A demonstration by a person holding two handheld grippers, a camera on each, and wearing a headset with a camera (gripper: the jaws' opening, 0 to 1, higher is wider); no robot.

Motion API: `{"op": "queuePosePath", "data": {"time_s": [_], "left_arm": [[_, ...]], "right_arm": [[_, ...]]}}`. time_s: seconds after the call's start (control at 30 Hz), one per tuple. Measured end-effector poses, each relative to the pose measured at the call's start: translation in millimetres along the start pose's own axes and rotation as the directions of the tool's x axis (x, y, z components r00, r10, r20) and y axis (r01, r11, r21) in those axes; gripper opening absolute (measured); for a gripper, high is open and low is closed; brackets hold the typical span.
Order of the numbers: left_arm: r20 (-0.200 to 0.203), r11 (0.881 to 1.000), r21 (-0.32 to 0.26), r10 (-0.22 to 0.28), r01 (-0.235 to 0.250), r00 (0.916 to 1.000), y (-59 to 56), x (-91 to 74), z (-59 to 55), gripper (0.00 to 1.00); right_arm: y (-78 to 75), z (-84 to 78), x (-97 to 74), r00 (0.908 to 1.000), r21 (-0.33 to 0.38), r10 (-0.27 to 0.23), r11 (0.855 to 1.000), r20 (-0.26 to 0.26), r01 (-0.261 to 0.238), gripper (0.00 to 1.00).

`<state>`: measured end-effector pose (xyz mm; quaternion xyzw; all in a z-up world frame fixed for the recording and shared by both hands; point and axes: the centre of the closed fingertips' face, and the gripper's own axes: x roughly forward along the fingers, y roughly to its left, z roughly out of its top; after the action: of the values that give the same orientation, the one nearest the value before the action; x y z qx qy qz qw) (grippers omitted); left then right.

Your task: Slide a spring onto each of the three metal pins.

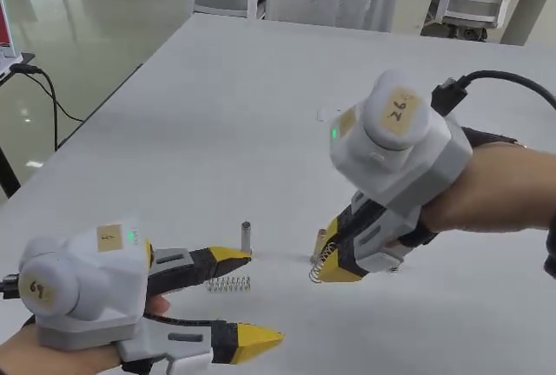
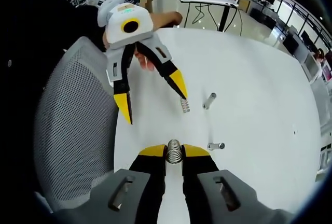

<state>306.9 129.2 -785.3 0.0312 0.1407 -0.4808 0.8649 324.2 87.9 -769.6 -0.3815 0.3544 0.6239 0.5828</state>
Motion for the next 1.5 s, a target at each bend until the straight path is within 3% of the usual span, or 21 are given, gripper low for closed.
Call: {"op": "queuePosePath", "data": {"time_s": [0.23,0.4,0.9,1.1,1.5], "left_arm": [[-0.007,1.0,-0.026,0.012,-0.012,0.9999,1.6,-5.2,-4.9,0.61],[0.003,0.999,-0.044,0.014,-0.014,0.9999,2.1,-7.6,-4.3,0.64],[0.012,0.998,-0.058,0.017,-0.016,0.9998,1.6,-9.6,-5.2,0.69],[0.015,0.998,-0.063,0.027,-0.026,0.9995,3.2,-12.3,-6.3,0.69],[0.013,0.997,-0.071,0.04,-0.039,0.9991,5.1,-13.0,-8.8,0.69]], "right_arm": [[-10.4,-9.4,-8.8,0.9997,0.013,-0.021,1.0,-0.015,0.022,0.08],[-28.5,-18.0,-21.7,0.9975,0.032,-0.065,0.997,-0.027,0.066,0.08],[-51.3,-16.7,-40.1,0.9912,0.033,-0.127,0.991,-0.037,0.128,0.08],[-55.4,-12.5,-35.9,0.9908,0.021,-0.128,0.991,-0.043,0.129,0.08],[-68.8,-13.9,-9.3,0.9881,-0.012,-0.12,0.993,-0.097,0.119,0.08]]}}
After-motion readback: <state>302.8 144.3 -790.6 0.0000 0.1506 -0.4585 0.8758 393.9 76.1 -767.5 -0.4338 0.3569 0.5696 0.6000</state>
